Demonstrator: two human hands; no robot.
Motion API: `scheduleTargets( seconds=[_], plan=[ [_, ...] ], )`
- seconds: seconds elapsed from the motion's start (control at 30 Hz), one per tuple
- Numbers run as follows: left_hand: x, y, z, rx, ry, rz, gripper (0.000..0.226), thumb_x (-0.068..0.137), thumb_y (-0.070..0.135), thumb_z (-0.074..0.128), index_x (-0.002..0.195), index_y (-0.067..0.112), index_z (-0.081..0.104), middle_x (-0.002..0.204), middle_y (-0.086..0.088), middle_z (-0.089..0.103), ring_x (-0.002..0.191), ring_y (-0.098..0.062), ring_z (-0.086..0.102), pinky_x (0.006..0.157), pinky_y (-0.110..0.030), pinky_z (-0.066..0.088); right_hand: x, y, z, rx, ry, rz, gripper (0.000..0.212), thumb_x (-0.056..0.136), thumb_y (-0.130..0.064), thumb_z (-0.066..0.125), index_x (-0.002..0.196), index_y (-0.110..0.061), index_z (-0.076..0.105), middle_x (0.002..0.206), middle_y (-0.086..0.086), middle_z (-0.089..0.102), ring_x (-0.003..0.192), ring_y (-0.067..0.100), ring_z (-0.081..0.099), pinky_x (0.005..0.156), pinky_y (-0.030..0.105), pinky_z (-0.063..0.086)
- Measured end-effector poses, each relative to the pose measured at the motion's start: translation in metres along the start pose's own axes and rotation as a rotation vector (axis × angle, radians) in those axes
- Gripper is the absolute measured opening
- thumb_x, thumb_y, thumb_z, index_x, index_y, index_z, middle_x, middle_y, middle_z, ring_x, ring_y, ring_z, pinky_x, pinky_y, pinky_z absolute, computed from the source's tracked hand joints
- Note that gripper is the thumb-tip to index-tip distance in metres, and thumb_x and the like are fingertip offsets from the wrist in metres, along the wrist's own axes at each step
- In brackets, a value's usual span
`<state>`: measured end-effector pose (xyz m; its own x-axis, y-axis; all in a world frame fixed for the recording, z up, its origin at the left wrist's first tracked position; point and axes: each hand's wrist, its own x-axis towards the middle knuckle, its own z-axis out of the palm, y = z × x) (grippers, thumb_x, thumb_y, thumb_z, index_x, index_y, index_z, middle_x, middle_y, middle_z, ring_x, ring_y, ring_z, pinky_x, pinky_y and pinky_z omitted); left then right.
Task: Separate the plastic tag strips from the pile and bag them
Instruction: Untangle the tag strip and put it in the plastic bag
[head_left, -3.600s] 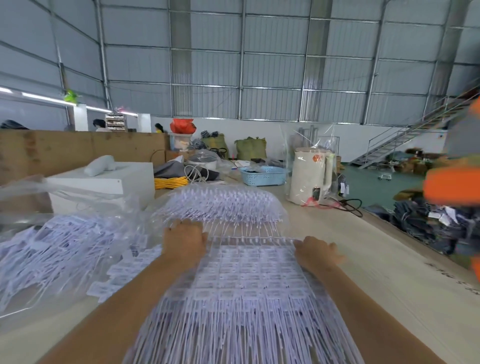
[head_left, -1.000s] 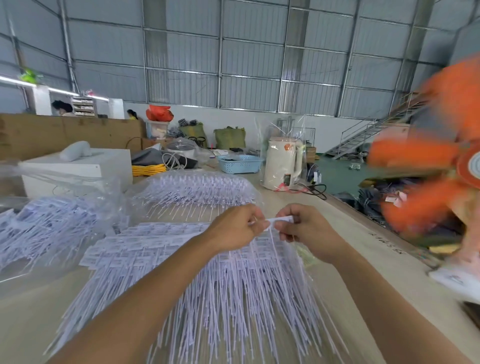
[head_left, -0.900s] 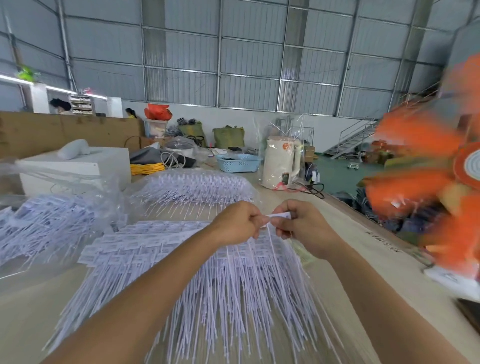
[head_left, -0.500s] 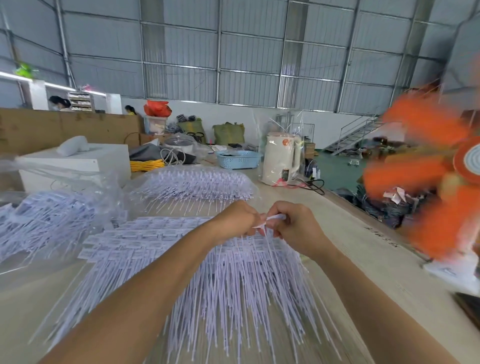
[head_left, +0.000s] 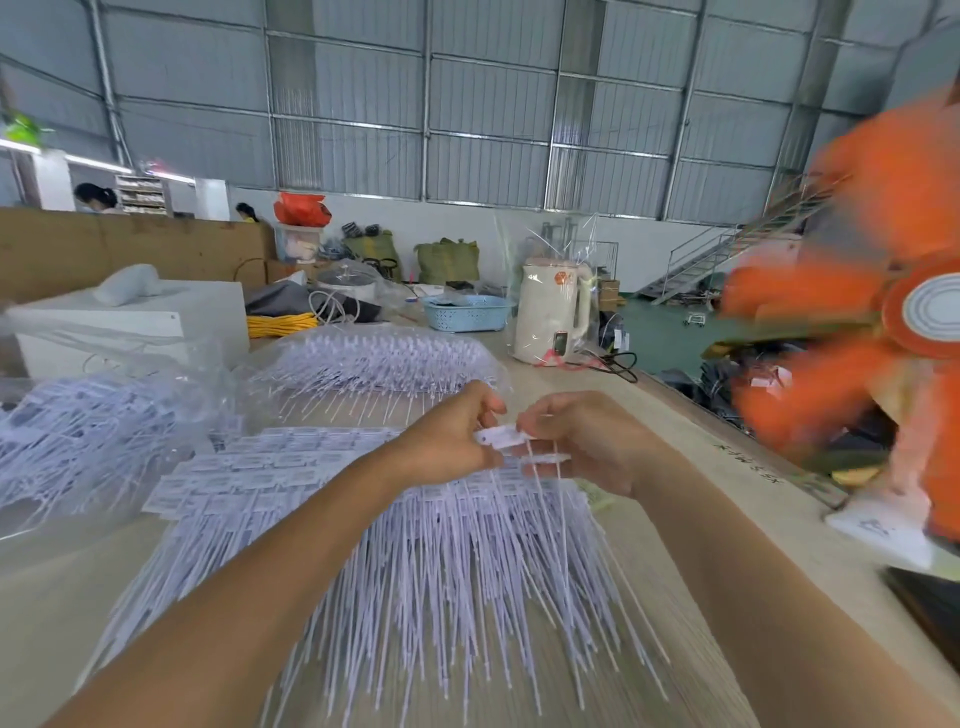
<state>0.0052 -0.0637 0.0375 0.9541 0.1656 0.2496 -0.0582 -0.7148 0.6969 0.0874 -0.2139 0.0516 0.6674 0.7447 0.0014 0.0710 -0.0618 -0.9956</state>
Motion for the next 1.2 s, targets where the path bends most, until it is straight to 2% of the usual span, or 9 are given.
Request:
scheduleTargets(
  seconds=[0.17,0.3,0.4,0.53,0.63,0.8,0.97,1.07,1.2],
  plan=[
    [-0.004,-0.002,-0.005,0.077,0.085,0.034,0.046,0.077,0.028,0.076,0.106,0.020,0.041,0.100,0.003,0.046,0.087,-0.010,0.047,0.073,-0.019,0.040,0.005,0.010,0.015,-0.124,0.061,-0.203,0.008,0.083,0.001,0.065,0.076,-0.001,0.066,0.061,0.004,0.066,0.055,0.014,0.062,0.056,0.025,0.055],
    [-0.008,-0.012,-0.015,0.214,-0.018,-0.058,0.027,0.084,0.034,0.067,0.090,0.008,0.061,0.075,-0.001,0.054,0.069,-0.014,0.050,0.061,-0.025,0.038,0.005,0.012,0.013,-0.113,0.054,-0.274,0.012,0.083,0.007,0.062,0.089,-0.003,0.066,0.058,0.003,0.062,0.047,0.009,0.057,0.051,0.018,0.050],
    [-0.013,-0.015,-0.013,0.065,0.005,0.003,0.022,0.090,0.026,0.062,0.078,0.007,0.062,0.063,0.000,0.049,0.058,-0.013,0.045,0.057,-0.025,0.034,0.005,0.014,0.015,-0.250,0.043,-0.240,0.013,0.088,0.002,0.058,0.100,0.004,0.063,0.061,0.005,0.058,0.048,0.008,0.054,0.050,0.018,0.046],
    [-0.016,-0.014,-0.007,-0.052,0.056,-0.017,0.032,0.093,0.026,0.057,0.064,0.014,0.058,0.052,0.004,0.041,0.045,-0.007,0.035,0.052,-0.024,0.029,0.004,0.014,0.018,-0.471,0.031,-0.284,0.012,0.091,-0.005,0.058,0.085,0.001,0.066,0.056,0.005,0.056,0.049,0.012,0.048,0.052,0.021,0.042],
    [-0.013,-0.010,-0.007,-0.131,0.093,-0.103,0.032,0.091,0.025,0.061,0.061,0.015,0.062,0.048,0.004,0.043,0.049,-0.013,0.039,0.055,-0.023,0.031,0.007,0.017,0.023,-0.635,0.168,-0.409,0.012,0.088,-0.006,0.061,0.079,-0.002,0.068,0.056,0.004,0.057,0.044,0.007,0.049,0.052,0.020,0.042],
    [-0.011,-0.006,-0.012,-0.341,0.059,-0.181,0.050,0.088,0.013,0.063,0.039,0.018,0.052,0.038,0.010,0.049,0.035,0.000,0.041,0.042,-0.013,0.033,0.013,0.026,0.017,-0.911,0.352,-0.716,0.012,0.087,-0.001,0.061,0.081,0.003,0.070,0.075,0.006,0.063,0.068,0.019,0.058,0.065,0.024,0.044],
    [-0.024,-0.009,-0.016,-0.130,-0.050,-0.100,0.016,0.092,0.006,0.055,0.076,0.009,0.059,0.073,-0.003,0.055,0.060,-0.006,0.051,0.057,-0.019,0.037,0.010,0.016,-0.017,0.083,0.475,-0.175,0.017,0.086,0.002,0.058,0.070,-0.002,0.062,0.059,0.009,0.053,0.047,0.015,0.046,0.040,0.018,0.039],
    [-0.021,-0.015,-0.014,0.000,-0.036,-0.087,0.016,0.088,0.003,0.058,0.093,0.018,0.059,0.088,0.000,0.053,0.071,-0.012,0.050,0.064,-0.026,0.040,0.003,0.006,-0.012,0.086,0.302,-0.063,0.012,0.086,-0.001,0.060,0.074,-0.003,0.063,0.069,0.010,0.060,0.054,0.016,0.051,0.042,0.019,0.036],
    [-0.020,-0.015,-0.008,0.033,0.063,-0.020,0.022,0.083,0.005,0.067,0.087,0.020,0.051,0.096,-0.001,0.052,0.075,-0.014,0.053,0.065,-0.031,0.047,-0.002,0.002,0.020,-0.160,0.048,-0.095,0.014,0.086,-0.005,0.062,0.073,-0.006,0.066,0.076,0.007,0.064,0.069,0.016,0.060,0.064,0.028,0.057]
  ],
)
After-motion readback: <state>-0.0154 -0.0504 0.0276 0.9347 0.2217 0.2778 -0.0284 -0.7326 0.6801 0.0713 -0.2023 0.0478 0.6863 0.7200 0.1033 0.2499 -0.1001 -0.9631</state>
